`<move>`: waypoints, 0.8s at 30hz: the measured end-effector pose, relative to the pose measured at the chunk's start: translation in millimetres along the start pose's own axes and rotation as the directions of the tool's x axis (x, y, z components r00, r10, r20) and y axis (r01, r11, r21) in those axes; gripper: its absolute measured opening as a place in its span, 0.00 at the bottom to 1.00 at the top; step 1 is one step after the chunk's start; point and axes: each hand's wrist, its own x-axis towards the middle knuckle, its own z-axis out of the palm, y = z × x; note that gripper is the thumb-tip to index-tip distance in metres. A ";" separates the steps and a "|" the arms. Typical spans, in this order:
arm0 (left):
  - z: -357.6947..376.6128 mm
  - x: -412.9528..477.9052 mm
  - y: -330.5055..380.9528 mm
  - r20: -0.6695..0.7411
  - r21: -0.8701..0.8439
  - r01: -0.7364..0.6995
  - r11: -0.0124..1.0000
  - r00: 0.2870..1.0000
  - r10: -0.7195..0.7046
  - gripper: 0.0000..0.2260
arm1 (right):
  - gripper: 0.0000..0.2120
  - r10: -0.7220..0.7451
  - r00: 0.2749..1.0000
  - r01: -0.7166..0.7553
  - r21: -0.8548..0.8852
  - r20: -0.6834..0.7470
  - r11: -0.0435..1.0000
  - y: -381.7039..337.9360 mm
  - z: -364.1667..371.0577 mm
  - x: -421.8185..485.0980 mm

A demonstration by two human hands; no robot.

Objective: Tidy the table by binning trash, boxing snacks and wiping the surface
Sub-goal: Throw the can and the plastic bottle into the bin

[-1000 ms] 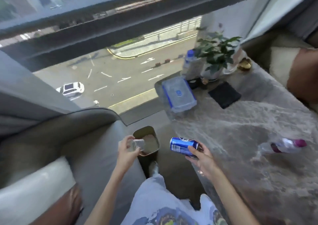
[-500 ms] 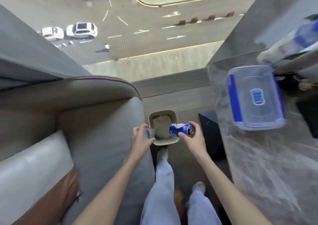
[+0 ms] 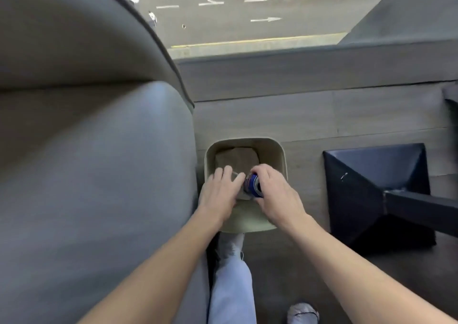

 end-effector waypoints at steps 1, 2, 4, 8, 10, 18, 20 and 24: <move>9.6 7.0 -3.0 0.010 0.033 0.002 0.999 1.000 -0.002 0.28 | 0.27 -0.006 1.000 0.006 -0.023 -0.006 1.000 4.9 9.9 8.2; 18.4 12.9 -5.6 0.014 0.062 0.002 0.998 1.000 -0.003 0.27 | 0.28 -0.006 1.000 0.005 -0.041 -0.013 0.999 9.7 19.0 15.2; 33.6 23.5 -10.5 0.004 0.104 0.004 0.995 1.000 -0.005 0.28 | 0.29 0.001 1.000 -0.003 -0.079 -0.027 0.997 19.1 35.3 26.9; 47.7 38.8 -17.0 0.015 0.138 0.042 0.990 0.999 -0.045 0.37 | 0.36 -0.006 1.000 0.013 -0.237 0.027 0.971 30.9 53.4 41.3; 49.4 39.9 -18.4 0.050 0.214 0.039 0.976 0.997 -0.051 0.44 | 0.43 -0.001 0.997 0.031 -0.357 0.083 0.934 33.2 57.1 40.0; 3.6 -6.2 3.0 0.078 0.133 0.090 0.987 0.992 -0.101 0.34 | 0.40 0.082 0.995 -0.055 -0.392 0.054 0.918 7.9 6.0 -5.5; -19.9 -31.2 11.7 0.057 0.028 0.109 0.994 0.992 -0.110 0.32 | 0.38 0.116 0.993 -0.099 -0.357 0.026 0.929 -7.0 -20.6 -27.7; -73.8 -96.5 29.9 0.037 -0.050 0.121 0.991 0.992 -0.119 0.31 | 0.34 0.150 0.989 -0.146 -0.281 -0.010 0.948 -38.6 -78.4 -84.1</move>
